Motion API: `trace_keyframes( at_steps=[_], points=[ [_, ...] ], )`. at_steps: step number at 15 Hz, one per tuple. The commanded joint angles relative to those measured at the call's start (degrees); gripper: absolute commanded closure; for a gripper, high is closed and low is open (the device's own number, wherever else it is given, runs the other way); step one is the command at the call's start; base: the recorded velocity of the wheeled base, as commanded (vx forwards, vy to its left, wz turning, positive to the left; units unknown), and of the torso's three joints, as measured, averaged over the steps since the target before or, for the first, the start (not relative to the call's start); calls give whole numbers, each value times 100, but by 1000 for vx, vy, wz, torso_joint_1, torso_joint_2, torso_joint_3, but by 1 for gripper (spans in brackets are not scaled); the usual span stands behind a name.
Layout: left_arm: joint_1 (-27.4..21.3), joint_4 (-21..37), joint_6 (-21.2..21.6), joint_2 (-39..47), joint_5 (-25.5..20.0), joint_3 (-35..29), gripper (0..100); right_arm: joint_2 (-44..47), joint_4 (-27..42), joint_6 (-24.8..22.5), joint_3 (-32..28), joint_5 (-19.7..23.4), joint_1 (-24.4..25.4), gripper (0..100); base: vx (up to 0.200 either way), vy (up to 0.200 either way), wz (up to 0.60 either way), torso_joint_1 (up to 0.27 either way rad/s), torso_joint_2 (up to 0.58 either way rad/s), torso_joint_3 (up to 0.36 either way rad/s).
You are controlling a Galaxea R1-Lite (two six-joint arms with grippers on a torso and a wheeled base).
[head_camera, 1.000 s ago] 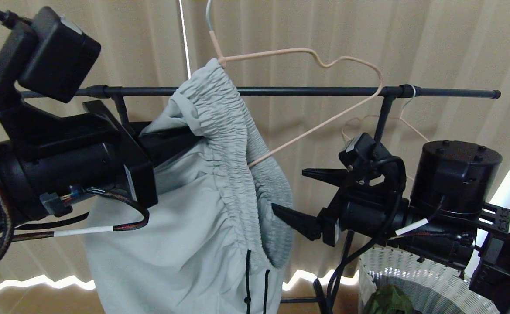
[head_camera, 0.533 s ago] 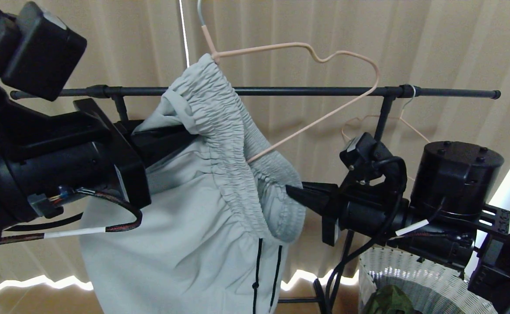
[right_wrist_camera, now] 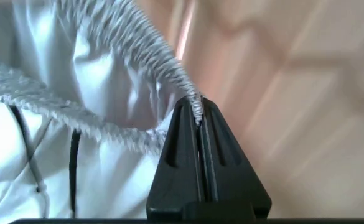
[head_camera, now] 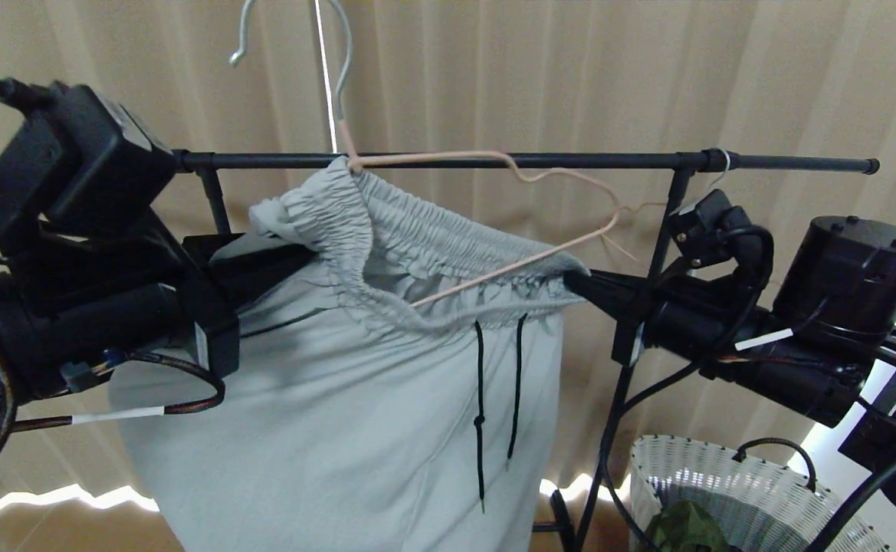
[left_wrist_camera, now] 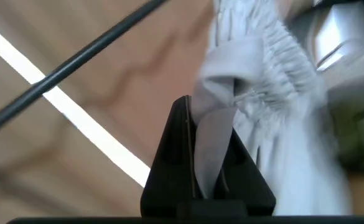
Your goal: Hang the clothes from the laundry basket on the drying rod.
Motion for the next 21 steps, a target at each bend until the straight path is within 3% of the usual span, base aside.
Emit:
trace_keyframes(
  at_steps=[1, 6, 10, 11, 14, 17, 18, 21],
  points=[
    [304, 4, 198, 10, 3, 261, 100, 34, -37, -6, -38, -1, -265, 100, 0, 0, 0, 0, 0, 0],
    [858, 13, 928, 19, 12, 630, 100, 34, -37, 2, -99, 8, -450, 100, 0, 0, 0, 0, 0, 0],
    [990, 4, 1095, 186, 328, 814, 100, -150, 33, -15, -29, 17, -291, 100, 0, 0, 0, 0, 0, 0],
    [963, -5, 981, 221, 671, 744, 100, -282, 200, -42, -20, 8, 104, 100, 0, 0, 0, 0, 0, 0],
    [805, 4, 392, 230, 803, 656, 100, -642, 1079, -235, -38, -1, 605, 100, 0, 0, 0, 0, 0, 0],
    [664, 4, -39, 300, 908, 586, 100, -660, 1422, -586, -29, -1, 948, 100, 0, 0, 0, 0, 0, 0],
    [638, 4, -83, 309, 908, 577, 100, -660, 1475, -595, -29, -10, 1036, 0, 0, 0, 0, 0, 0, 0],
    [594, -5, -83, 318, 900, 595, 100, -572, 1475, -938, -108, -36, 1273, 0, 0, 0, 0, 0, 0, 0]
  ],
)
